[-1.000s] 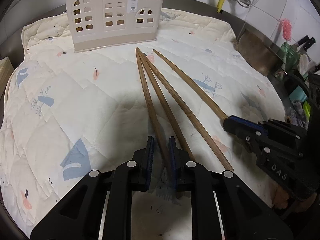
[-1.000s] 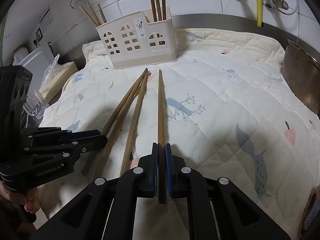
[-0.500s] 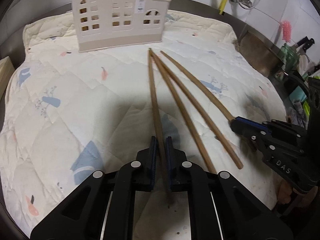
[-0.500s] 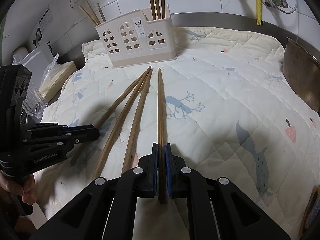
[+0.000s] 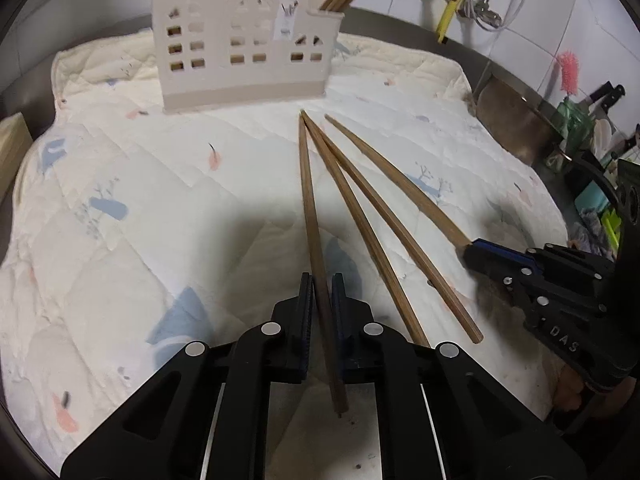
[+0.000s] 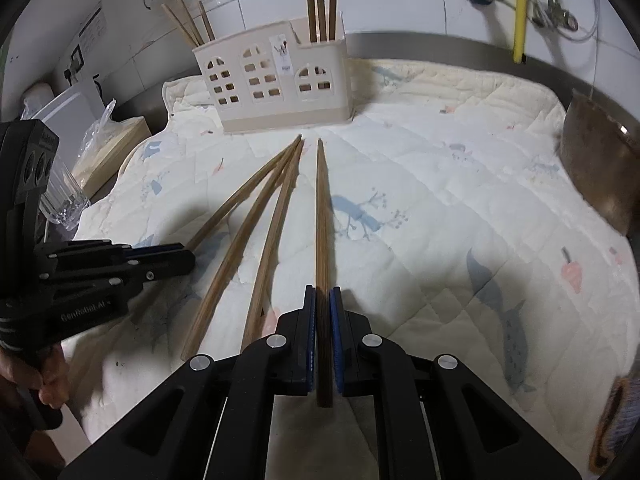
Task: Organize utensils
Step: 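Carry the chopstick into the holder with the left tool while the right tool inserts its own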
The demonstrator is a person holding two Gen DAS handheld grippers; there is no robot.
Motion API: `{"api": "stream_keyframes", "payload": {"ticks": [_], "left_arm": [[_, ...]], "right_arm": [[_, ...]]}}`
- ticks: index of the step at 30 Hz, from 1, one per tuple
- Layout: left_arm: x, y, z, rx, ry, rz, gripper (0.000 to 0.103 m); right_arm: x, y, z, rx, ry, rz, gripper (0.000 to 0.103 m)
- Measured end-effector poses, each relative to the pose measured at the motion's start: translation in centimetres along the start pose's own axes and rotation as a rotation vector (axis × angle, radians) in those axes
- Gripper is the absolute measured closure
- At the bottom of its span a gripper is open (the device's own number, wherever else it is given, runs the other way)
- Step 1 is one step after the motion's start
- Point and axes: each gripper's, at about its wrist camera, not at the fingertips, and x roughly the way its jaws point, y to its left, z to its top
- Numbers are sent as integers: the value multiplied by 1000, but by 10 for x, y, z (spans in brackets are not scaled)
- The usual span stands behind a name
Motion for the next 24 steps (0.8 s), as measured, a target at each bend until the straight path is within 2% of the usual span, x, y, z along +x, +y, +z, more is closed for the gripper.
{"api": "stream_keyframes", "payload": {"ticks": [5, 13, 17, 24], "left_arm": [[-26, 7, 15, 23, -70, 12, 96], [-66, 11, 47, 91, -184, -7, 97], [-78, 14, 61, 101, -219, -34, 97], [-90, 20, 83, 92, -244, -82, 97]], "right_arm": [[-25, 2, 16, -16, -75, -12, 96], [-76, 12, 69, -88, -237, -13, 96], [-88, 20, 93, -130, -271, 5, 96], [-94, 30, 128, -169, -278, 63, 96]]}}
